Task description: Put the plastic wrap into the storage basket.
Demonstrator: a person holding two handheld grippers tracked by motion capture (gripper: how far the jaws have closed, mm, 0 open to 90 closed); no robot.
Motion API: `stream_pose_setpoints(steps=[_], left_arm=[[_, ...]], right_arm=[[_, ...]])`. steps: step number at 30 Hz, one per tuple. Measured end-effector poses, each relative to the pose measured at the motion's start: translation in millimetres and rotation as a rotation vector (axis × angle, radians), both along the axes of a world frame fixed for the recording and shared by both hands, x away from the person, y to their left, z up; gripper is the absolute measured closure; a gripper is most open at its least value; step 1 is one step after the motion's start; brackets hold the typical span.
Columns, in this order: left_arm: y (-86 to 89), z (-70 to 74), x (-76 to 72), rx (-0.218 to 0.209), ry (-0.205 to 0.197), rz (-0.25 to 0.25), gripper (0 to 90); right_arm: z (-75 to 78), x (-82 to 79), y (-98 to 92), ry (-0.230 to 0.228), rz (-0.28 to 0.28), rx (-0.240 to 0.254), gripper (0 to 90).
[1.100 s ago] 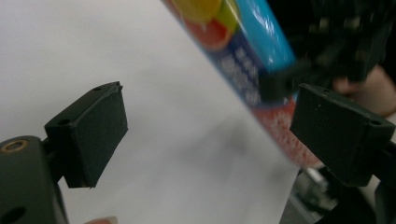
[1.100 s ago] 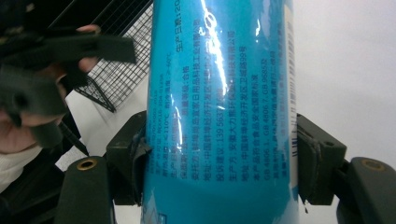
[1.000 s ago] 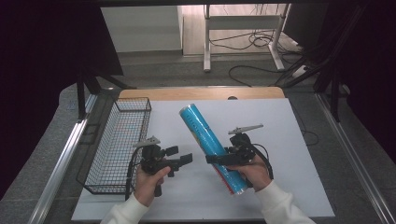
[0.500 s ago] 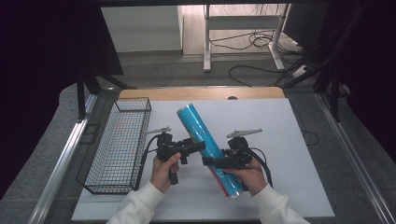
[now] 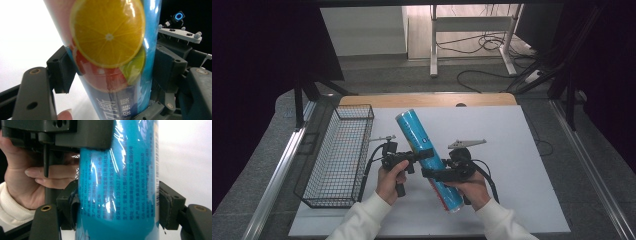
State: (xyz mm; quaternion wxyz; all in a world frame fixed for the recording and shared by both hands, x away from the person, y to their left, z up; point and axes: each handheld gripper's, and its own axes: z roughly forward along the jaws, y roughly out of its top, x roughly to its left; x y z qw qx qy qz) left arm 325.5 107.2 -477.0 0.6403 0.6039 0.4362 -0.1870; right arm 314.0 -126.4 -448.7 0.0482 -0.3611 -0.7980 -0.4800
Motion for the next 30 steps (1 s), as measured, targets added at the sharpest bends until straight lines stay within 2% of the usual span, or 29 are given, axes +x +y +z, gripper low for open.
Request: stream_pose_setpoints(steps=[5, 8, 9, 10, 11, 13, 15, 16, 17, 19, 20, 22, 24, 25, 26, 30], left_arm=[[5.6, 4.5, -0.2, -0.025, 0.017, 0.001, 30.7], [9.9, 7.6, -1.5, -0.032, 0.015, 0.003, 31.1], [11.9, 7.8, -1.5, -0.022, 0.007, 0.001, 31.4], [12.9, 8.1, -1.7, -0.021, 0.010, 0.004, 31.4], [14.4, 8.1, -1.7, -0.016, 0.010, 0.005, 31.5], [17.8, 9.2, -2.4, -0.008, 0.014, 0.009, 31.6], [22.3, 11.1, -3.1, -0.003, 0.009, 0.012, 31.6], [24.8, 12.3, -3.3, -0.002, 0.007, 0.014, 31.6], [27.2, 13.5, -3.7, -0.003, 0.007, 0.020, 31.6], [32.8, 16.0, -4.4, 0.009, -0.004, 0.022, 31.7], [36.7, 19.1, -5.9, 0.019, -0.016, 0.032, 31.7], [39.3, 21.6, -7.1, 0.025, -0.024, 0.035, 31.7], [43.2, 25.9, -9.1, 0.030, -0.031, 0.040, 31.7], [45.3, 28.3, -10.0, 0.038, -0.032, 0.043, 31.7], [47.6, 30.4, -10.7, 0.045, -0.038, 0.045, 31.7], [58.7, 37.6, -12.7, 0.059, -0.041, 0.063, 31.8]], right_arm=[[1.4, -1.7, 3.5, -0.024, 0.005, 0.024, 29.5], [3.2, -1.8, 3.6, -0.022, 0.033, 0.075, 21.6], [5.4, -5.1, 4.1, -0.054, 0.038, 0.073, 14.9], [5.4, -5.1, 4.1, -0.054, 0.038, 0.073, 14.9], [9.4, -9.2, 1.8, -0.076, 0.030, 0.065, 10.2], [11.8, -10.7, -1.2, -0.086, 0.029, 0.070, 9.6], [17.4, -13.3, -10.9, -0.103, 0.034, 0.089, 8.9], [22.0, -15.7, -25.6, -0.145, 0.030, 0.131, 9.3], [22.0, -15.7, -25.6, -0.145, 0.030, 0.131, 9.3], [25.1, -15.8, -40.6, -0.168, 0.019, 0.118, 9.5], [25.2, -14.6, -56.4, -0.181, 0.001, 0.103, 10.3], [24.6, -14.1, -62.4, -0.185, -0.005, 0.100, 10.6], [21.5, -13.2, -79.5, -0.193, -0.031, 0.077, 11.5], [19.4, -13.0, -86.8, -0.194, -0.041, 0.079, 12.9], [14.5, -13.6, -101.0, -0.193, -0.060, 0.103, 15.2], [6.6, -13.3, -115.4, -0.191, -0.090, 0.083, 15.7]])
